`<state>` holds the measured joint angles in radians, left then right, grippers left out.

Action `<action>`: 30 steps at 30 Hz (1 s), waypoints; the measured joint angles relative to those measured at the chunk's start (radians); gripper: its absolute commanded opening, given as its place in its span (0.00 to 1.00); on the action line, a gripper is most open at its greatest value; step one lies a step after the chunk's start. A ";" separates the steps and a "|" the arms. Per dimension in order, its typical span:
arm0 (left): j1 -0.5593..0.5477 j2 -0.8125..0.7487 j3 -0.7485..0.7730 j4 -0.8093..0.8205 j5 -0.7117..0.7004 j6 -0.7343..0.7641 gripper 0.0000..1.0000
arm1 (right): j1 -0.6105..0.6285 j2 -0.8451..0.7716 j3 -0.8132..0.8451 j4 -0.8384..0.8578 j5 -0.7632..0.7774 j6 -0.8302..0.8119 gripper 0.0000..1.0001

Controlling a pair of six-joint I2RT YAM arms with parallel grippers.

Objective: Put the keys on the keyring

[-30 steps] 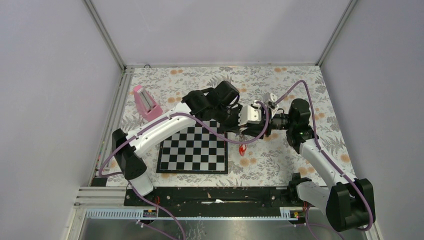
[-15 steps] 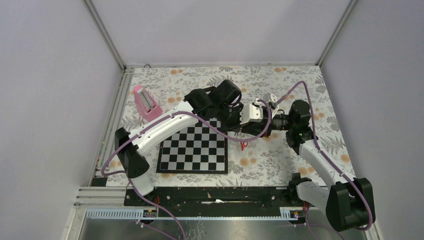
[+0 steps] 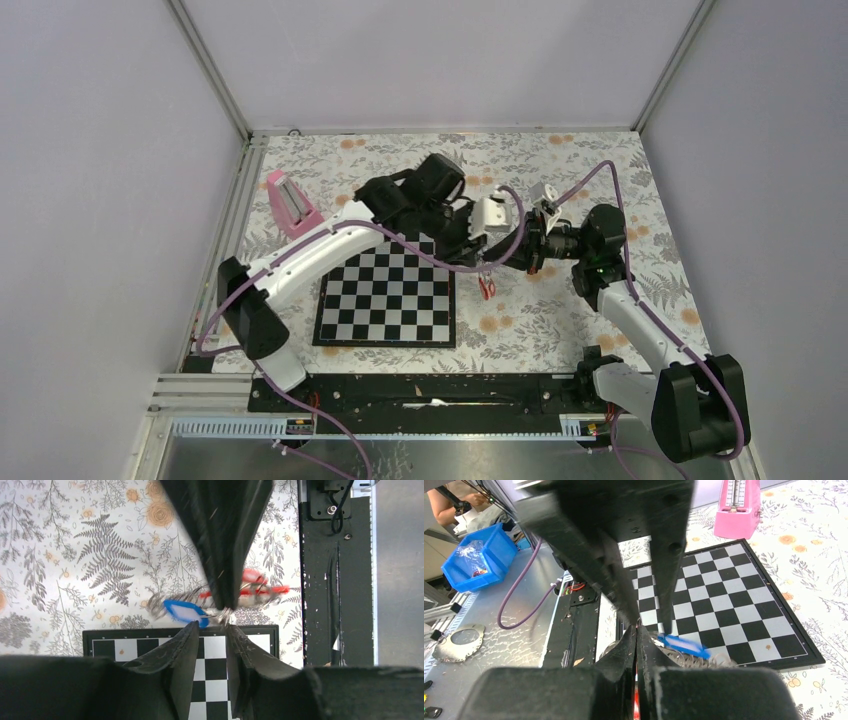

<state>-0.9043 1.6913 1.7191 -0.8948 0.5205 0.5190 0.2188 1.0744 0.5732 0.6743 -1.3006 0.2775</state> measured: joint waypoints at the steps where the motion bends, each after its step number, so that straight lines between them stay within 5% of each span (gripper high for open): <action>1: 0.024 -0.018 -0.033 0.022 0.032 -0.003 0.35 | 0.000 0.000 -0.003 0.025 0.000 0.021 0.00; 6: 0.157 -0.098 -0.179 0.154 0.206 -0.038 0.38 | -0.003 0.005 -0.008 0.108 0.001 0.096 0.00; 15: 0.183 -0.154 -0.308 0.357 0.416 -0.126 0.38 | -0.011 0.013 -0.019 0.178 0.002 0.151 0.00; 30: 0.185 -0.156 -0.355 0.525 0.528 -0.251 0.32 | -0.013 0.019 -0.029 0.192 0.002 0.158 0.00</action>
<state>-0.7193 1.5349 1.3640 -0.3702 1.0481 0.2684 0.2062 1.0931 0.5446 0.8658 -1.2984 0.4358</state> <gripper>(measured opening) 0.323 0.017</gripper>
